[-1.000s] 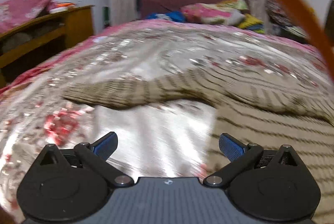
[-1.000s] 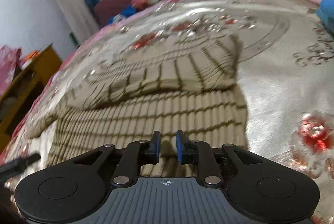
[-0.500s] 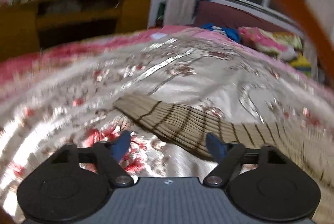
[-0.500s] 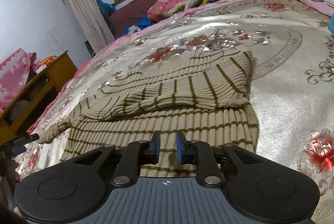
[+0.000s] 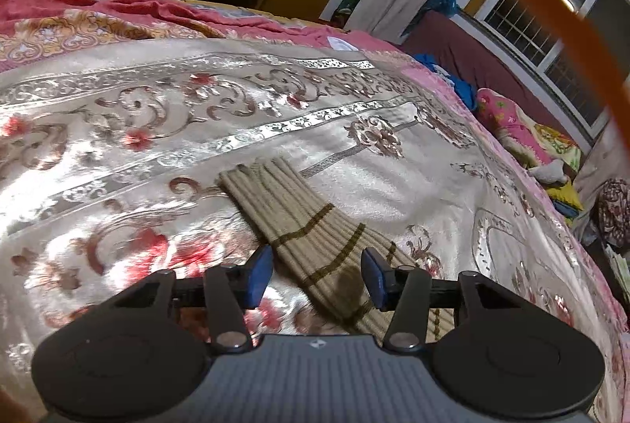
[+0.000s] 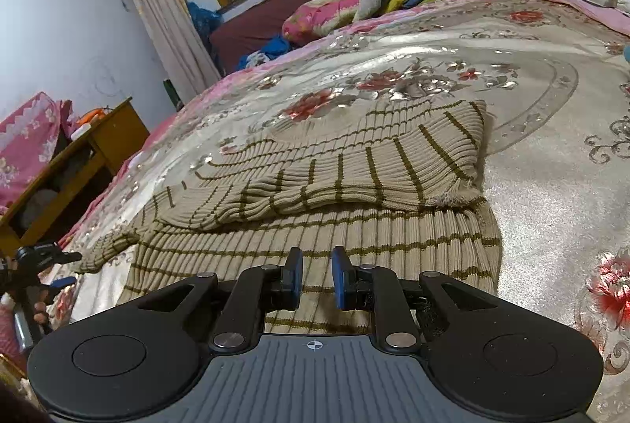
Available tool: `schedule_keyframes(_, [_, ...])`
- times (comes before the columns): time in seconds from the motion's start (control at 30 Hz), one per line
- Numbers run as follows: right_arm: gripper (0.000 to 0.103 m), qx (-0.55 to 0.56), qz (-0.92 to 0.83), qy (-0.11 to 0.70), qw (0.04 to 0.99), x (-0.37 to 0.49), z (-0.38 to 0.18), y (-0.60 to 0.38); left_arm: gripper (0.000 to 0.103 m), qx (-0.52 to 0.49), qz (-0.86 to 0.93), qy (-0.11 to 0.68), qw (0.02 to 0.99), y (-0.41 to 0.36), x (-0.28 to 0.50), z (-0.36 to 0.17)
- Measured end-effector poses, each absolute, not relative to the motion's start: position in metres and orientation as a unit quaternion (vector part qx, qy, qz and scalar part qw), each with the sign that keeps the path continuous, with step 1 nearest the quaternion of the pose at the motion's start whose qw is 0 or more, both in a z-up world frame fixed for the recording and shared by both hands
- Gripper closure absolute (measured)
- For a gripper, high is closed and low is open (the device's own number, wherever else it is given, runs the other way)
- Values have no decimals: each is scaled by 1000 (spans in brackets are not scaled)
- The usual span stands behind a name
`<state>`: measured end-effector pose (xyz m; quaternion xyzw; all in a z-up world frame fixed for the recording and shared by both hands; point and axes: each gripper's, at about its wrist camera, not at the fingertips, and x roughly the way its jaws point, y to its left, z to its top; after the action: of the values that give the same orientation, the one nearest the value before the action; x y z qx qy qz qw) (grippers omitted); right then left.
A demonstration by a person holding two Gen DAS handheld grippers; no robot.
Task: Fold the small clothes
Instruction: 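Move the left gripper to the other sleeve cuff and grasp it, then fold the held sleeve over the sweater body with the left gripper and release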
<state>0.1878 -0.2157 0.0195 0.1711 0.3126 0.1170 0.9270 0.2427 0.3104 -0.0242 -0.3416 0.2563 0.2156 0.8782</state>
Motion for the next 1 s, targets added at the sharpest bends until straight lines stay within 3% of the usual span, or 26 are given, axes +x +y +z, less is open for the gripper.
schedule_keyframes(0.53, [85,195,120,301,926,188,23,-220,51,-405,211,226,861,315,254,-32])
schedule_keyframes(0.8, [85,200,123,296,926,186,24,-220,89,-424,204,213,856,314,248,-37])
schedule_keyframes(1.0, [85,215,119,297,923,187,23,-224,91,-409,162,200,875,300,254,-19])
